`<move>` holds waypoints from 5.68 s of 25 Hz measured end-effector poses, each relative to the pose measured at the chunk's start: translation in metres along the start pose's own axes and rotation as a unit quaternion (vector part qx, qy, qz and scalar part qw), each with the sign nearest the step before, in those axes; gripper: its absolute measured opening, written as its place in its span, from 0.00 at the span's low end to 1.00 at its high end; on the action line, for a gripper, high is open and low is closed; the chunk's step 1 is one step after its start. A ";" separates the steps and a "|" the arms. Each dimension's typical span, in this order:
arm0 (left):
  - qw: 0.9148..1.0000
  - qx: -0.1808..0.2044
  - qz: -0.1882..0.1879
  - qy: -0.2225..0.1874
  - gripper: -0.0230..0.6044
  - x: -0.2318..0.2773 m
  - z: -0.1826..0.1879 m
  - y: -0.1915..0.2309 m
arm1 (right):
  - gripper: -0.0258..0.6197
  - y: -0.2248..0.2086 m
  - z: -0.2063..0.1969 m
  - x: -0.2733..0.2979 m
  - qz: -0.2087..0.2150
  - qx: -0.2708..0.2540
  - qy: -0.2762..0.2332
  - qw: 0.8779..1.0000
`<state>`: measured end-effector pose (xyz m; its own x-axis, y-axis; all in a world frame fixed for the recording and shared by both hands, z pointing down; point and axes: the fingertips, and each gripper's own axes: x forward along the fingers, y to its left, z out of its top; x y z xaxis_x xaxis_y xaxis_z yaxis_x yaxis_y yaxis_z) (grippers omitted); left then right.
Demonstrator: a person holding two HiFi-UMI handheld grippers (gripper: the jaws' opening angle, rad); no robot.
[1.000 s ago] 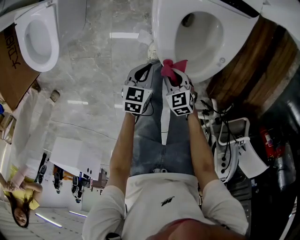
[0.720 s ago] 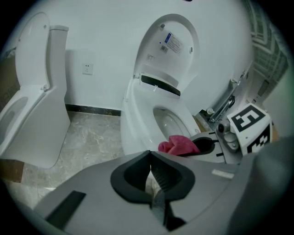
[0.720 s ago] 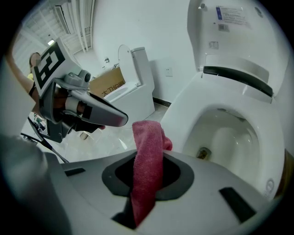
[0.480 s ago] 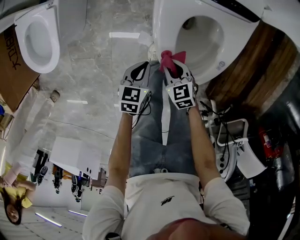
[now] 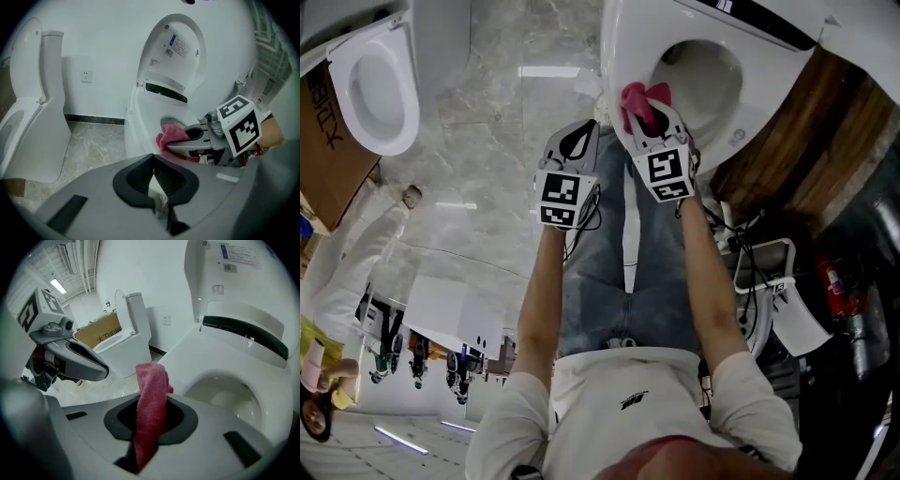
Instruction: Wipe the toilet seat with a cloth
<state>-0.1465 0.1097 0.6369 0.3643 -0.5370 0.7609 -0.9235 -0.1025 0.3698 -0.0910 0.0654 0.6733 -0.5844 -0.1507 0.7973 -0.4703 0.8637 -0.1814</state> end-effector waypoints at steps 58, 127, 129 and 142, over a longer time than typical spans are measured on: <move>0.996 0.064 -0.033 -0.050 0.05 0.059 0.138 -0.052 | 0.11 -0.190 0.069 -0.005 -0.139 0.071 -0.055 0.986; 0.979 0.155 -0.112 -0.070 0.05 -0.106 0.189 -0.236 | 0.11 -0.098 0.035 -0.347 -0.249 0.136 -0.133 0.950; 0.978 0.158 -0.111 -0.080 0.05 -0.126 0.202 -0.242 | 0.11 -0.086 0.059 -0.372 -0.245 0.118 -0.148 0.951; 0.962 0.204 -0.108 -0.147 0.05 -0.262 0.271 -0.298 | 0.11 -0.008 0.160 -0.518 -0.224 0.062 -0.222 0.947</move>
<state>0.0010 0.0542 0.1826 0.5591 -0.6731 0.4841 -0.8221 -0.5261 0.2179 0.1099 0.0598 0.1695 -0.5158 -0.6990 0.4953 -0.7941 0.6071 0.0297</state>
